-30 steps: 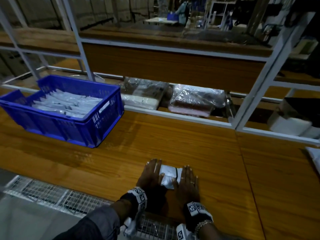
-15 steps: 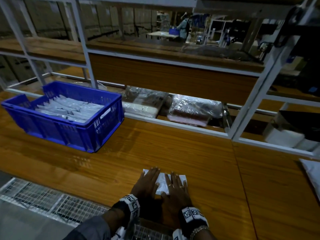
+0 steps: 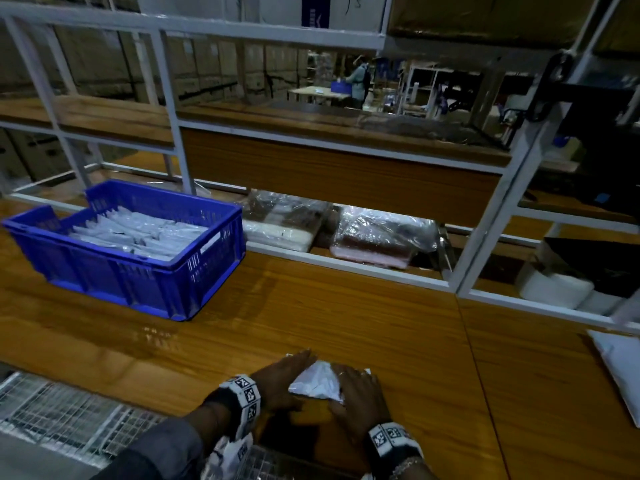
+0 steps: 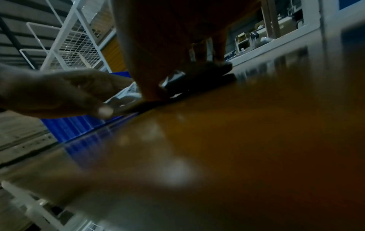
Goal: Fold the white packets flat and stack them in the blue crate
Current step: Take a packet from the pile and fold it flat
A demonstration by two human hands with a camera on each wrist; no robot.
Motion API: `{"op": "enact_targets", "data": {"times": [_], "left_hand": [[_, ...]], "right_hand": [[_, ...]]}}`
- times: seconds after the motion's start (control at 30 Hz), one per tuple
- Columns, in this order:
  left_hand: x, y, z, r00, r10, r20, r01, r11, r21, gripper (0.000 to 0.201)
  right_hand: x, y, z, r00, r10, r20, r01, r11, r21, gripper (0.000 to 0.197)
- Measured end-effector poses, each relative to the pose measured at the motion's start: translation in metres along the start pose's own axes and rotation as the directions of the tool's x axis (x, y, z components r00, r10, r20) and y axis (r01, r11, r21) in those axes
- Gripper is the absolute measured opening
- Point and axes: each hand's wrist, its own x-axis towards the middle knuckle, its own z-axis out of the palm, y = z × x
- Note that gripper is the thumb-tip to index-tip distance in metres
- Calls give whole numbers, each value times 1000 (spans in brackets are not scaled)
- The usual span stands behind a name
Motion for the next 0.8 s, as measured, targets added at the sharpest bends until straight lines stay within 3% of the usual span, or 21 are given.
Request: {"op": "enact_targets", "data": {"times": [0.07, 0.13, 0.17, 0.27, 0.33, 0.4, 0.47, 0.53, 0.6, 0.67, 0.73, 0.8], "left_hand": [[-3, -2, -13, 996, -34, -86, 33, 999, -20, 63], [-2, 0, -25, 984, -53, -171, 33, 993, -116, 17], [1, 0, -30, 978, -64, -199, 32, 986, -161, 11], [7, -11, -36, 963, -162, -214, 95, 952, -291, 39], [12, -16, -30, 953, -228, -200, 144, 921, -362, 71], [17, -18, -21, 936, -309, -170, 247, 918, -309, 94], [20, -17, -16, 905, -398, -149, 364, 907, -212, 103], [22, -12, -16, 888, -418, -194, 405, 909, -100, 94], [23, -5, -15, 889, -317, -332, 362, 928, 84, 78], [28, 1, -8, 898, -170, -406, 275, 937, 217, 73], [36, 8, 5, 920, -42, -389, 124, 974, 187, 76], [41, 14, 17, 948, -46, -314, 84, 991, 109, 67]], "right_hand": [[-1, 2, -14, 996, -22, -88, 28, 997, 70, 64], [4, 2, -38, 992, 72, -102, -46, 971, 233, 56], [9, 4, -51, 987, 130, -96, -94, 947, 308, 53], [21, 17, -66, 974, 225, 30, -211, 845, 491, 58], [24, 28, -59, 948, 291, 128, -312, 776, 548, 60], [23, 32, -49, 919, 352, 181, -392, 754, 527, 56], [21, 32, -36, 889, 427, 168, -453, 758, 469, 83], [14, 28, -33, 886, 462, 41, -451, 838, 306, 93], [10, 23, -34, 918, 378, -118, -366, 924, 112, 80], [10, 8, -37, 947, 257, -191, -246, 966, 83, 60], [16, -7, -33, 968, 131, -213, -123, 991, 50, 46], [25, -18, -20, 978, 48, -201, -52, 999, -13, 64]]}}
